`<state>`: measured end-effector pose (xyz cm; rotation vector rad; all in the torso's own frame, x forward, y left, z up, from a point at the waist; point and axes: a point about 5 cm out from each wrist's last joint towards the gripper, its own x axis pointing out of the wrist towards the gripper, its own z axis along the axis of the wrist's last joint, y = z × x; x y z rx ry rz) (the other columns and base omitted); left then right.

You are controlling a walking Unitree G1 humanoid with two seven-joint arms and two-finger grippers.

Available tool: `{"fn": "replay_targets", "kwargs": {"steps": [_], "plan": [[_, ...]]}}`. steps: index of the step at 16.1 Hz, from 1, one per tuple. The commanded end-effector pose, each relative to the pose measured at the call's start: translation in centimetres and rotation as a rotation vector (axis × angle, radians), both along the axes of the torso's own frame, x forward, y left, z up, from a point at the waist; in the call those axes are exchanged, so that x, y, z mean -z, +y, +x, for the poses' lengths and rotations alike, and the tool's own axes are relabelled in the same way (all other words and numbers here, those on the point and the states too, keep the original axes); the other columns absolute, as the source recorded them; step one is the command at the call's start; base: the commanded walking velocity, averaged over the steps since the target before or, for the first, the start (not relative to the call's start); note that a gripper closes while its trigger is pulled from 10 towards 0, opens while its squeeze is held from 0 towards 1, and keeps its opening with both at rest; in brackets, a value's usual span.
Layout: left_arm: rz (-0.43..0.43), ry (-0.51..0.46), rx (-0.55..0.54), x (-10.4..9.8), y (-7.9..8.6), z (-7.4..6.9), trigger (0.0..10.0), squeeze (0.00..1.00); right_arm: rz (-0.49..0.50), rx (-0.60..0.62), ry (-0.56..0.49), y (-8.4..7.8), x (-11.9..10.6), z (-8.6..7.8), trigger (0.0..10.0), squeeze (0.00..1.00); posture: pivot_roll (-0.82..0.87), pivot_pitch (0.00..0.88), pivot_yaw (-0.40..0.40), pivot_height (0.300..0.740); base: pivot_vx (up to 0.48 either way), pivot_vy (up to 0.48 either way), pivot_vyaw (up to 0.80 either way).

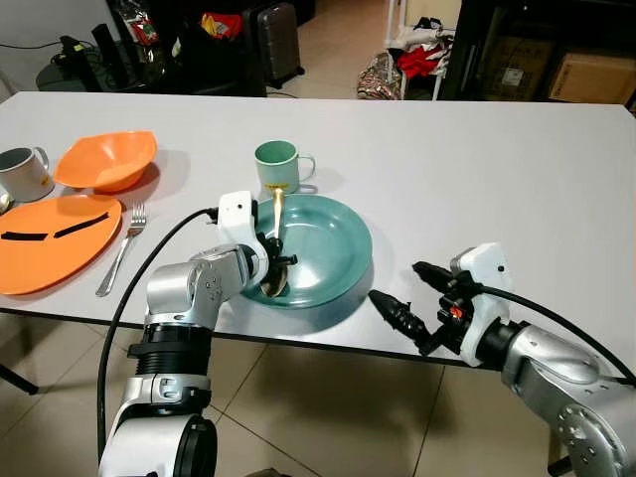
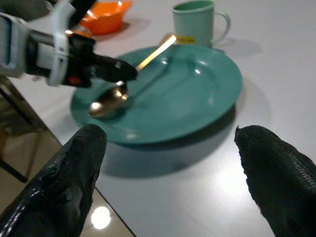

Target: Setting the table

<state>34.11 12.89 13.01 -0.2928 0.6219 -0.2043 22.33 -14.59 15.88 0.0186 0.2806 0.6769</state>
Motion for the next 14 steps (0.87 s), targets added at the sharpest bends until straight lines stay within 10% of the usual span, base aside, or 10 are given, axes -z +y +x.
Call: {"fn": "replay_targets", "kwargs": {"steps": [1, 5, 7, 8, 14], "plan": [[0.002, 0.022, 0.008, 0.2, 0.1, 0.0, 10.0, 0.0, 0.022, -0.044, -0.043, 0.4, -0.9, -0.5, 10.0, 0.0, -0.14, 0.039, 0.104, 0.74, 0.0, 0.0, 0.0], [0.012, 0.036, 0.012, 0.5, 0.4, 0.0, 10.0, 0.0, 0.026, -0.058, -0.042, 0.6, -0.8, -0.7, 10.0, 0.0, -0.14, 0.04, 0.108, 0.74, 0.0, 0.0, 0.0], [0.004, 0.038, 0.017, 0.6, 0.3, 0.1, 10.0, 0.49, 0.026, -0.06, -0.04, 0.6, -0.7, -0.8, 10.0, 0.0, -0.15, 0.04, 0.11, 0.74, 0.0, 0.0, 0.0], [0.003, 0.039, 0.019, 0.6, 0.3, 0.1, 10.0, 0.94, 0.025, -0.059, -0.04, 0.6, -0.7, -0.8, 10.0, 0.0, -0.14, 0.04, 0.11, 0.74, 0.0, 0.0, 0.0], [0.013, -0.012, 0.007, -0.4, 0.6, 0.8, 10.0, 1.0, 0.024, -0.056, -0.046, 0.5, -0.6, -0.6, 10.0, 0.0, -0.15, 0.031, 0.107, 0.74, 0.0, 0.0, 0.0]]}}
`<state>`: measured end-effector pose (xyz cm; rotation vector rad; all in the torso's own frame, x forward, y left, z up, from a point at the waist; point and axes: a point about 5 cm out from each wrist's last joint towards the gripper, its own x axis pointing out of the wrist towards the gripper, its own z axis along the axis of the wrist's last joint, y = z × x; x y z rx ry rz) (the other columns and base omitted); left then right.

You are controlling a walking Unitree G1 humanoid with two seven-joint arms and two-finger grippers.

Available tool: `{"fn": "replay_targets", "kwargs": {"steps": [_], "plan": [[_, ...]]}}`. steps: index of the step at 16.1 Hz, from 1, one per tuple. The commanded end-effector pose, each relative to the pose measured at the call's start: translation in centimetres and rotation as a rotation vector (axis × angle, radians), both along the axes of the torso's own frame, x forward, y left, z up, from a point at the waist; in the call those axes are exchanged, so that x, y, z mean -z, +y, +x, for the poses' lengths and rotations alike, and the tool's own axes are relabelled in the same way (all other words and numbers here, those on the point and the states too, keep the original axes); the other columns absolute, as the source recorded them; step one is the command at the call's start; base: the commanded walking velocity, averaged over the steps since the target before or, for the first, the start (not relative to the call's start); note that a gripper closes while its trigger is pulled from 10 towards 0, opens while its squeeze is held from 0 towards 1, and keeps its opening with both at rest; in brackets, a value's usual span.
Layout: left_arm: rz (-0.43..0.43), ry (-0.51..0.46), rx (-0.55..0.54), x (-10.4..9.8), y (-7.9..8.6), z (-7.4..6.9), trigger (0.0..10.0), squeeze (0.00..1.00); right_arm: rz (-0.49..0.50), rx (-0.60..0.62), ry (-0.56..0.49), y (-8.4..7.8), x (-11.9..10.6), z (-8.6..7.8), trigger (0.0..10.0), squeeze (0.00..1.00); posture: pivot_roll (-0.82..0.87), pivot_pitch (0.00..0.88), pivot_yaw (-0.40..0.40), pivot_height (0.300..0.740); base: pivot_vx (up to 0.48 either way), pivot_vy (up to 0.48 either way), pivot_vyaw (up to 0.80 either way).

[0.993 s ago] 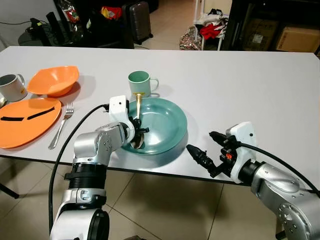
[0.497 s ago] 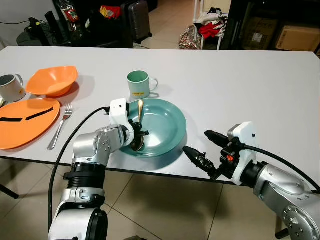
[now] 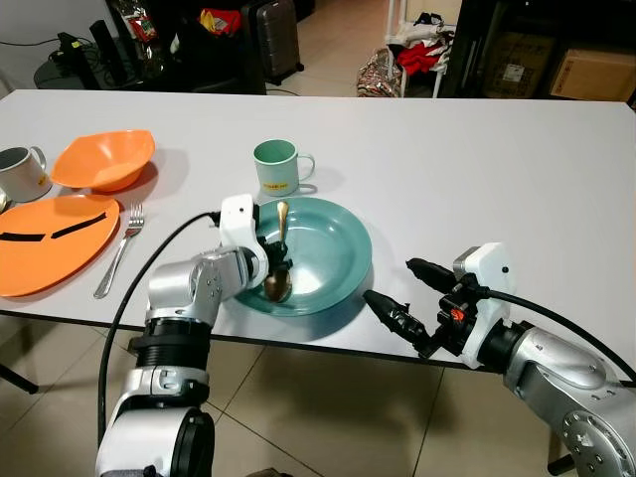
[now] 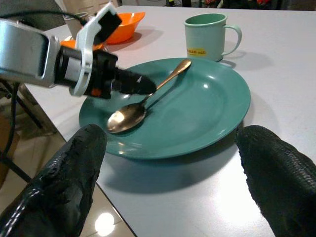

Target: Setting the table

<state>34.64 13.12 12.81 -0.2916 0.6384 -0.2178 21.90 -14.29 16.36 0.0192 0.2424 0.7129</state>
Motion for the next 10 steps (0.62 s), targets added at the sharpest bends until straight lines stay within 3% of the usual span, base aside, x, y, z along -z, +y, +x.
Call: {"fn": "replay_targets", "kwargs": {"steps": [1, 2, 3, 5, 9, 10], "plan": [[0.014, -0.035, -0.01, -0.8, 0.4, 0.4, 10.0, 1.0, 0.007, -0.022, -0.013, 0.2, -0.2, -0.1, 10.0, 0.0, -0.15, 0.031, 0.107, 0.74, 0.0, 0.0, 0.0], [0.018, -0.077, -0.014, -1.5, 0.4, 0.6, 10.0, 0.58, 0.006, -0.021, -0.016, 0.1, -0.2, 0.0, 10.0, 0.0, -0.14, 0.027, 0.105, 0.74, 0.0, 0.0, 0.0], [0.025, -0.099, -0.009, -1.9, 0.4, 0.7, 10.0, 0.01, 0.006, -0.02, -0.017, 0.1, -0.3, 0.0, 10.0, 0.0, -0.14, 0.027, 0.105, 0.74, 0.0, 0.0, 0.0], [0.08, -0.191, 0.011, -3.5, 0.4, 0.6, 10.0, 0.0, 0.009, -0.013, -0.026, 0.0, -0.4, 0.2, 10.0, 0.0, -0.14, 0.011, 0.105, 0.74, 0.0, 0.0, 0.0], [0.201, -0.269, -0.023, -4.7, 1.2, -0.7, 10.0, 0.0, 0.012, 0.006, -0.042, 0.0, -0.5, 0.6, 10.0, 0.0, -0.14, 0.0, 0.106, 0.74, 0.0, 0.0, 0.0], [0.256, -0.374, -0.019, -5.8, 1.4, -1.5, 10.0, 0.0, 0.021, 0.033, -0.047, 0.0, -0.6, 0.8, 10.0, 0.0, -0.14, 0.0, 0.109, 0.74, 0.0, 0.0, 0.0]]}}
